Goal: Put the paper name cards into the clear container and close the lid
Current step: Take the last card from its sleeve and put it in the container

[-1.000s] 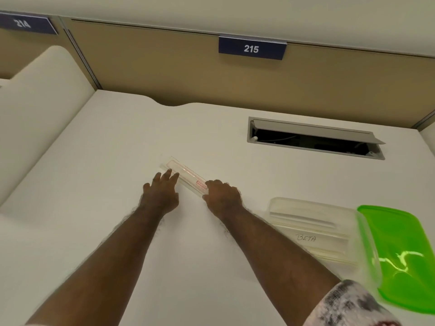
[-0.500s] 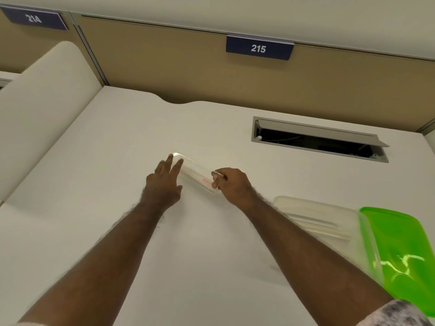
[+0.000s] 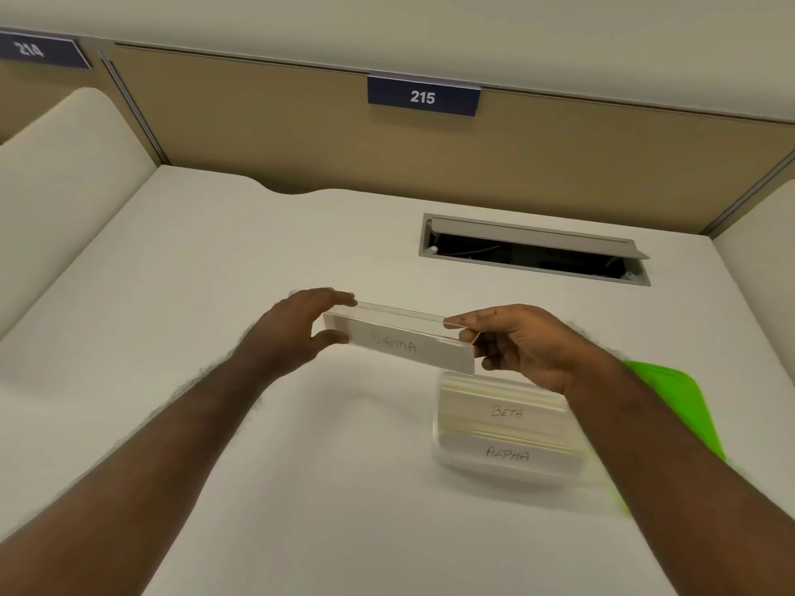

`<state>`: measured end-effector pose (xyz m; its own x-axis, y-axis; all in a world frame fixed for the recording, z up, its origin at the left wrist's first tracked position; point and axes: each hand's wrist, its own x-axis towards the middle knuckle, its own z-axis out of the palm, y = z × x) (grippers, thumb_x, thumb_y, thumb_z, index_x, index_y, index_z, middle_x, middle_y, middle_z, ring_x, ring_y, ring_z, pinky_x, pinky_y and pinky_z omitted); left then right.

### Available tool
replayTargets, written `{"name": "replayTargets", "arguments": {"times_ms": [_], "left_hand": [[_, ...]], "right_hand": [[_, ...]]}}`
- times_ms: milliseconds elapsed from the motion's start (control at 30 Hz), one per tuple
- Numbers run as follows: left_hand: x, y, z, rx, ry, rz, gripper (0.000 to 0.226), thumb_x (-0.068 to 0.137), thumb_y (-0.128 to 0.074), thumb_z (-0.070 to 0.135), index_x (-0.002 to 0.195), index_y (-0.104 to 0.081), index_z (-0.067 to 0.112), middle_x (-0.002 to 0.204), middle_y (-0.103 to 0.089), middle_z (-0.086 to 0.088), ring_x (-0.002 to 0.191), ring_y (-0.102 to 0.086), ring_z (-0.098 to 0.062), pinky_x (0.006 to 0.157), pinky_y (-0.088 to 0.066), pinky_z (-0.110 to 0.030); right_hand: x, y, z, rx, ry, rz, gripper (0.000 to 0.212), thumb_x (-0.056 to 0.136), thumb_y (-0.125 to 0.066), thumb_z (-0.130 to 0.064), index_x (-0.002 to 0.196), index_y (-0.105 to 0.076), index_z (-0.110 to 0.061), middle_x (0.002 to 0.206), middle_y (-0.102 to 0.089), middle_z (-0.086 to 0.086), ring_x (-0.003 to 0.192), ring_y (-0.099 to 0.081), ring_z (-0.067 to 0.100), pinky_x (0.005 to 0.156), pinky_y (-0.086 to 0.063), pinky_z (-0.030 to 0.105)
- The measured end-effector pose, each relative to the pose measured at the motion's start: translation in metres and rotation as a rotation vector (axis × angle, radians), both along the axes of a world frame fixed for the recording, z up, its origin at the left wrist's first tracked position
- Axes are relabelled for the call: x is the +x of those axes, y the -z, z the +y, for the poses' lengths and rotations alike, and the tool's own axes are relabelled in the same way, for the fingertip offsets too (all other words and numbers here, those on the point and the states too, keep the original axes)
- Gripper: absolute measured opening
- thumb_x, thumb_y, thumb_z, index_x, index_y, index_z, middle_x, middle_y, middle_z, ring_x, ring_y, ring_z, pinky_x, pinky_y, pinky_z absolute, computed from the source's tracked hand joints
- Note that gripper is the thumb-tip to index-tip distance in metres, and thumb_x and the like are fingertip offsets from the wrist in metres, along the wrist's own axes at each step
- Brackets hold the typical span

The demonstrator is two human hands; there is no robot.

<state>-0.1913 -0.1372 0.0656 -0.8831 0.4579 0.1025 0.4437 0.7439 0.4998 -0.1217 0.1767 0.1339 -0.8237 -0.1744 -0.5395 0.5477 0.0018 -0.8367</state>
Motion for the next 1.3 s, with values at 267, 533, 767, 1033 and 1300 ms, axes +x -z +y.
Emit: {"name": "replayTargets", "arguments": {"times_ms": [267, 533, 767, 1033, 1300], "left_hand": [[0.025, -0.061, 0.062, 0.051, 0.134, -0.118, 0.036, 0.084, -0.071, 0.03, 0.118, -0.062, 0.032, 0.11, -0.063, 0.015, 0.099, -0.057, -0.007, 0.083, -0.044, -0.023], [0.044, -0.095, 0.113, -0.043, 0.168, -0.075, 0.032, 0.084, -0.068, 0.038, 0.116, -0.064, 0.034, 0.104, -0.061, 0.019, 0.091, -0.051, -0.009, 0.08, -0.043, -0.03], [0.054, -0.087, 0.148, -0.107, 0.159, -0.035, 0.033, 0.083, -0.066, 0.047, 0.115, -0.064, 0.038, 0.099, -0.06, 0.019, 0.091, -0.048, -0.008, 0.087, -0.041, -0.038], [0.06, -0.025, 0.174, -0.372, 0.11, -0.01, 0.041, 0.082, -0.059, 0.059, 0.12, -0.06, 0.04, 0.121, -0.062, 0.014, 0.111, -0.05, -0.017, 0.09, -0.031, -0.038], [0.073, 0.021, 0.202, -0.723, 0.183, 0.159, 0.035, 0.086, -0.062, 0.045, 0.112, -0.067, 0.024, 0.111, -0.068, 0.004, 0.108, -0.051, -0.024, 0.093, -0.029, -0.04]], "right_hand": [[0.047, -0.021, 0.074, 0.38, -0.077, 0.261, 0.055, 0.08, -0.049, -0.066, 0.117, -0.068, -0.03, 0.117, -0.071, -0.012, 0.097, -0.067, 0.011, 0.08, -0.053, 0.03], [0.074, -0.037, 0.124, 0.657, -0.133, 0.512, 0.043, 0.071, -0.063, -0.053, 0.109, -0.07, -0.033, 0.102, -0.069, -0.023, 0.089, -0.063, -0.012, 0.078, -0.044, 0.003], [0.081, -0.02, 0.16, 0.969, -0.116, 0.545, 0.037, 0.077, -0.07, -0.048, 0.11, -0.072, -0.032, 0.108, -0.07, -0.014, 0.099, -0.056, 0.004, 0.089, -0.043, 0.028], [0.077, 0.038, 0.159, 1.343, -0.241, 0.488, 0.034, 0.077, -0.061, -0.063, 0.107, -0.069, -0.046, 0.115, -0.067, -0.02, 0.114, -0.047, 0.013, 0.085, -0.022, 0.033], [0.071, 0.094, 0.138, 1.626, -0.458, 0.47, 0.029, 0.08, -0.062, -0.055, 0.103, -0.072, -0.041, 0.105, -0.074, -0.015, 0.102, -0.052, 0.017, 0.078, -0.02, 0.038]]}}
